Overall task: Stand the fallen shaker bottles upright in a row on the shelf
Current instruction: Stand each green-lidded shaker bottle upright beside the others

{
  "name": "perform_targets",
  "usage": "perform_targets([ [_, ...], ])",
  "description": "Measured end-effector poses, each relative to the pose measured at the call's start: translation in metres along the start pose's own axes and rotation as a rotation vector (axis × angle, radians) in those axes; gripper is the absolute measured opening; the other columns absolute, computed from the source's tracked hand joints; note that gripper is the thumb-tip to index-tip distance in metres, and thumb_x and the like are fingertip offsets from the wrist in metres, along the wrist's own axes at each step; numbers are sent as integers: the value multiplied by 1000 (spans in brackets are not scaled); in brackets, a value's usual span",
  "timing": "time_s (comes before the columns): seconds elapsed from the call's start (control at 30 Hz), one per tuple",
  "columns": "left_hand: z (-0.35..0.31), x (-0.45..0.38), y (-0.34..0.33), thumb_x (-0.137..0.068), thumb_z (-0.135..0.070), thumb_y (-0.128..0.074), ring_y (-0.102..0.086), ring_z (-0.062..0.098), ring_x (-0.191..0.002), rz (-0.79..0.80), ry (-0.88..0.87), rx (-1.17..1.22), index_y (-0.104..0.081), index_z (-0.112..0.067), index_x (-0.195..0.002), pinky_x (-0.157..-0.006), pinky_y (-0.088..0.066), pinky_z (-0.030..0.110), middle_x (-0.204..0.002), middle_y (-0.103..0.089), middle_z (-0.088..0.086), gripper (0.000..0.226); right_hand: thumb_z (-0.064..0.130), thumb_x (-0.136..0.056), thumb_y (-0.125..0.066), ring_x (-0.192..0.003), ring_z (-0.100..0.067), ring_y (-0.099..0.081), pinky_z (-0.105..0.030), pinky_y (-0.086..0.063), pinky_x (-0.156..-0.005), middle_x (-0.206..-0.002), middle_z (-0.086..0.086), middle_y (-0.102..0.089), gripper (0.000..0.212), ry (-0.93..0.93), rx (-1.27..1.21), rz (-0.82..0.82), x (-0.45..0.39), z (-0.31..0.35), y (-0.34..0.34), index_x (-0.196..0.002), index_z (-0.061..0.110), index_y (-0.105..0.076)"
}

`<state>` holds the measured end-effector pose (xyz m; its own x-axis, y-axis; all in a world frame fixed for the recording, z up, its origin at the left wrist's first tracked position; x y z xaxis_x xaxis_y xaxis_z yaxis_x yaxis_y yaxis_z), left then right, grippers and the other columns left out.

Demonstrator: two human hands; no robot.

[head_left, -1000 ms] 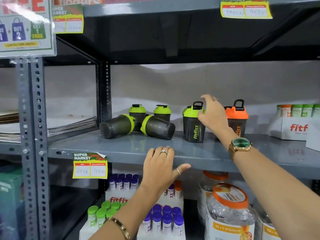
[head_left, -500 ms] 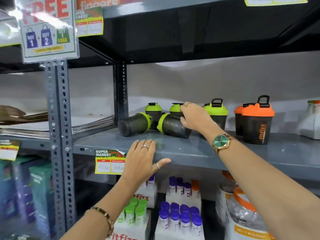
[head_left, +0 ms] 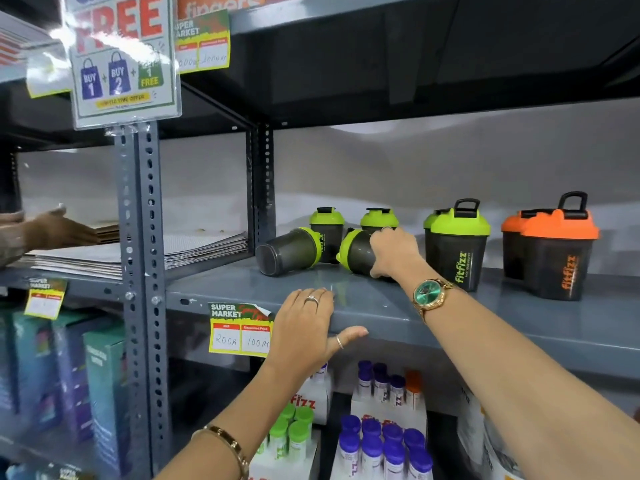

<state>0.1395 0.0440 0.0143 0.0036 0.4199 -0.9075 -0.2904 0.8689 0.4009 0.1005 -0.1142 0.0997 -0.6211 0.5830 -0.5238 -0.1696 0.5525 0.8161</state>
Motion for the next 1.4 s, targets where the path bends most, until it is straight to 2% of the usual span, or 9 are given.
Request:
perform_targets([
  [0.3, 0, 1, -1, -89, -70, -21, -65, 28, -76, 2, 0, 11, -68, -1, -87, -78, -37, 30, -84, -69, 11, 84, 38, -68, -76, -110, -34, -57, -32, -46, -80, -117, -18, -59, 64, -287, -644, -135, 4, -22, 9, -114, -2, -55],
  [0.5, 1, 1, -2, -88, -71, -22, -65, 27, -77, 5, 2, 26, -68, -2, -87, -78, -37, 30, -84, -70, 10, 83, 39, -74, -72, -90, -30, -58, -31, -44, -74, -93, -14, -59, 40, -287, -724, 52, 0, -24, -13, -69, 3, -57],
  [0.7, 2, 2, -1, -87, -72, -21, -65, 26, -79, 11, 18, 20, -68, -3, -88, -79, -40, 31, -86, -70, 9, 83, 38, -74, -74, -109, -33, -61, -35, -50, -88, -119, -20, -63, 58, -313, -738, 157, 3, -27, -25, -110, -7, -63],
  [0.77, 1, 2, -1, -87, -72, -21, -65, 26, -79, 12, 18, 22, -68, -3, -89, -79, -40, 31, -87, -70, 9, 84, 38, -72, -77, -119, -34, -56, -36, -47, -95, -131, -22, -55, 76, -345, -785, 166, 4, -28, -24, -127, -8, -50],
  [0.83, 2, 2, -2, -88, -72, -22, -65, 28, -79, 5, 20, 38, -68, -3, -88, -79, -38, 31, -86, -69, 10, 83, 38, -69, -81, -136, -35, -39, -37, -36, -108, -149, -24, -34, 117, -395, -933, 194, 7, -28, -24, -148, -7, -8],
  [0.9, 2, 2, -2, -88, -71, -23, -64, 28, -78, -4, 20, 49, -68, -2, -88, -78, -37, 31, -85, -69, 10, 82, 39, -68, -82, -142, -35, -30, -38, -29, -113, -155, -24, -22, 134, -419, -1064, 84, 8, -29, -14, -147, -3, 18],
  [0.97, 2, 2, -2, -88, -71, -23, -64, 28, -78, -10, 16, 50, -67, -2, -88, -78, -37, 30, -85, -69, 10, 82, 41, -70, -80, -138, -37, -34, -40, -33, -110, -152, -25, -27, 126, -412, -1023, -106, 8, -33, 5, -149, -1, 8],
  [1.1, 2, 3, -1, -87, -72, -23, -64, 28, -77, -26, 13, 52, -68, -2, -86, -77, -37, 30, -83, -68, 10, 82, 46, -74, -73, -124, -38, -47, -43, -45, -95, -136, -20, -42, 84, -346, -693, -349, 0, -30, 42, -133, -1, -35],
  [1.4, 2, 2, -3, -87, -72, -24, -63, 28, -76, -52, 5, 64, -67, -3, -85, -77, -38, 31, -83, -68, 9, 81, 53, -73, -71, -121, -35, -47, -39, -44, -95, -135, -19, -45, 81, -275, -531, -213, -26, -23, 31, -131, 3, -42],
])
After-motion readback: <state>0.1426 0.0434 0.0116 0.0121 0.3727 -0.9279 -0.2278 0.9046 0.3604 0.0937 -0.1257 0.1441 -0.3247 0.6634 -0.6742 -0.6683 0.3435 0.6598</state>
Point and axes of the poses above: each hand's wrist, its own x-axis away from the middle knuckle, its own y-axis out of the back of the hand, z = x × y, the point moved 7 cm from there along -x, towards the middle knuckle
